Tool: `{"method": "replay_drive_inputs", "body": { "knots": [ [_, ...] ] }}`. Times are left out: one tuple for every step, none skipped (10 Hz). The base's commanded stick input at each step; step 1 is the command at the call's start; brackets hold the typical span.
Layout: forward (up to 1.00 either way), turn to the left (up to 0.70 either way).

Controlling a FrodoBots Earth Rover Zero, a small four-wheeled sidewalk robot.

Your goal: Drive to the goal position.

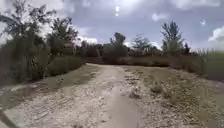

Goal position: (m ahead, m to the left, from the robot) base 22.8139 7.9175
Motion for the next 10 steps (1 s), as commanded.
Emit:
{"method": "replay_drive_inputs", "body": {
  "knots": [
    [0.85,0.00],
    [0.85,0.00],
    [0.85,0.00],
    [0.85,0.00],
    [0.85,0.00],
    [0.85,0.00],
    [0.85,0.00],
    [0.85,0.00],
    [0.85,0.00],
    [0.85,0.00]
  ]
}}
